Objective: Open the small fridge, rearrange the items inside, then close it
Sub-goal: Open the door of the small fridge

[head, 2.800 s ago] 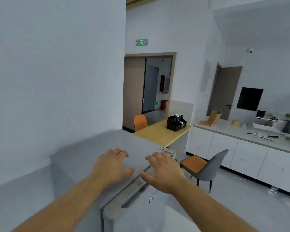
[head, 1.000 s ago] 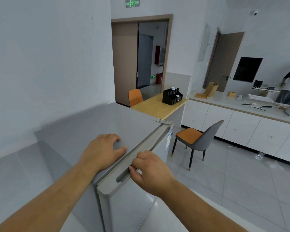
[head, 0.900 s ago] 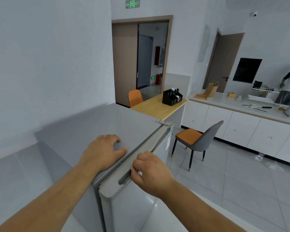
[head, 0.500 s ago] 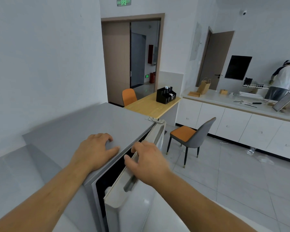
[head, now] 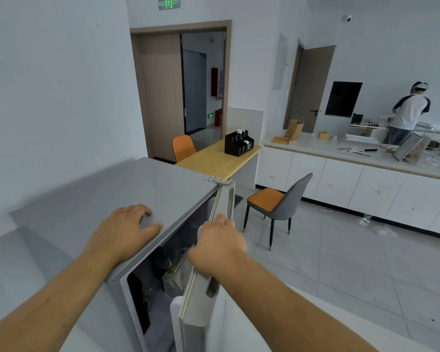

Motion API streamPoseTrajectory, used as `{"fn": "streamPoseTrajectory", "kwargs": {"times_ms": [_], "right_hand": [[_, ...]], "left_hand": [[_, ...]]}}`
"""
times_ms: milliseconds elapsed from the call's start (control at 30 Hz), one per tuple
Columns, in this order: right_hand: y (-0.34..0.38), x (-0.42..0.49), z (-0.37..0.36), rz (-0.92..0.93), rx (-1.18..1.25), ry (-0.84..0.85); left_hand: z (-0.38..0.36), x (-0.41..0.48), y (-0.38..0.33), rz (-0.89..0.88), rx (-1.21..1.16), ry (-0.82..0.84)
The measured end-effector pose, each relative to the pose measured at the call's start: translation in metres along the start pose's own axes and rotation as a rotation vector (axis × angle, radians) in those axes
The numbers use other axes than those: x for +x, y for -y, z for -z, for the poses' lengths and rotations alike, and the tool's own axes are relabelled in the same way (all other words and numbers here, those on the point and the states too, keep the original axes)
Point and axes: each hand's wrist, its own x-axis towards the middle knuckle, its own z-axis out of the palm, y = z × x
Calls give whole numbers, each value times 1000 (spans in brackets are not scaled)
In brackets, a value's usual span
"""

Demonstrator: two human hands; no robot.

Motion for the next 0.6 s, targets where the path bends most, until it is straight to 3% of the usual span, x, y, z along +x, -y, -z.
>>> {"fn": "streamPoseTrajectory", "kwargs": {"times_ms": [267,600], "right_hand": [[-35,-13,7,12,-37,-111],[-85,-24,15,-89,-22,-88]], "left_hand": [[-3,1,3,-2,4,-2],[-8,5,9,-22,2,-13]]}}
